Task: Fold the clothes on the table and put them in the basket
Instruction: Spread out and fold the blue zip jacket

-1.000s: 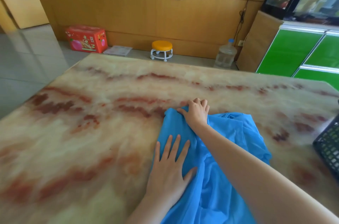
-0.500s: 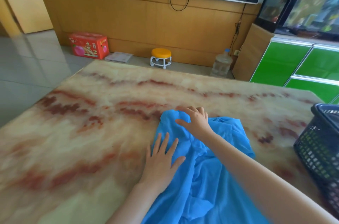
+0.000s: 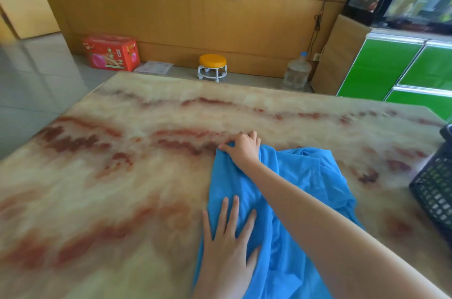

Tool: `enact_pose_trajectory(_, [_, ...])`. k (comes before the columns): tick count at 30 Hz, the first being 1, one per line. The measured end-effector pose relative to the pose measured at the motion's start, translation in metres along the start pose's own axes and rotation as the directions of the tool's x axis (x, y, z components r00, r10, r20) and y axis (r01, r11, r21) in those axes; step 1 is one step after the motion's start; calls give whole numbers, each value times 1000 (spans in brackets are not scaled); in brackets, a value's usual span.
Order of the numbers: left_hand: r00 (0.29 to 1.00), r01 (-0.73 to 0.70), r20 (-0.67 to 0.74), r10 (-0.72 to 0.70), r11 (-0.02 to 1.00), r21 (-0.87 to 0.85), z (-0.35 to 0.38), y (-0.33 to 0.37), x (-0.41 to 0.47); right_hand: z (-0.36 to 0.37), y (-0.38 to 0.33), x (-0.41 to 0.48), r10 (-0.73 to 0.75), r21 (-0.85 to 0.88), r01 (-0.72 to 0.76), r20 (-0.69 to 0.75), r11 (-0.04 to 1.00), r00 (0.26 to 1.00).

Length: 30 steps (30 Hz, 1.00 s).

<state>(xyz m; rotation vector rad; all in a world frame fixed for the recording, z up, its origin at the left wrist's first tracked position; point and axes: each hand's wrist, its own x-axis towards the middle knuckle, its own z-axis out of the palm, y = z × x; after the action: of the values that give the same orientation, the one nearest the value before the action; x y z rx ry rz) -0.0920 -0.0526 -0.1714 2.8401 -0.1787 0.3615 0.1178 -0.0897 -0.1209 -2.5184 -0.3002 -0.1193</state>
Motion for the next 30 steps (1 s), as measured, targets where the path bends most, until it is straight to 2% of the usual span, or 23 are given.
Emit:
enact_pose_trajectory(2, [997,18,-68,-21,999,-45,-2,1,2,-6,7,-7,13,28,-12,-29,1000,999])
enact_pose_trajectory(5, [963,-32,-270,-20,982,-187,-10,0,5,-34,19,-28,-18,43,26,-177,999,984])
enact_pose_trajectory(7, [952,-49,-304,-44,956,-291,-20,0,1,-57,34,-52,13,11,-11,-182,1000,983])
enact_pose_trajectory(11, [994,106,2,-109,962,-253,-44,15,-19,-79,56,-112,19,-28,-21,-78,999,997])
enact_pose_trajectory(14, [971,193,182,-156,958,-212,-59,26,-37,-83,50,-147,36,-15,-36,-49,999,998])
enact_pose_trajectory(16, [948,251,255,-190,939,-235,-68,30,-53,-85,39,-166,0,-64,-6,-94,998,996])
enact_pose_trajectory(18, [934,301,270,-234,921,-246,-79,31,-68,-89,24,-184,30,-57,-33,-58,998,998])
enact_pose_trajectory(21, [912,329,308,-270,931,-159,-93,30,-93,-89,6,-213,116,-101,-106,102,989,988])
enact_pose_trajectory(25, [876,347,367,-314,938,-26,-107,35,-124,-89,-7,-248,161,-133,-136,207,982,965])
enact_pose_trajectory(30, [897,339,310,-316,940,-23,-119,61,-149,-84,-21,-273,213,-116,-190,245,975,946])
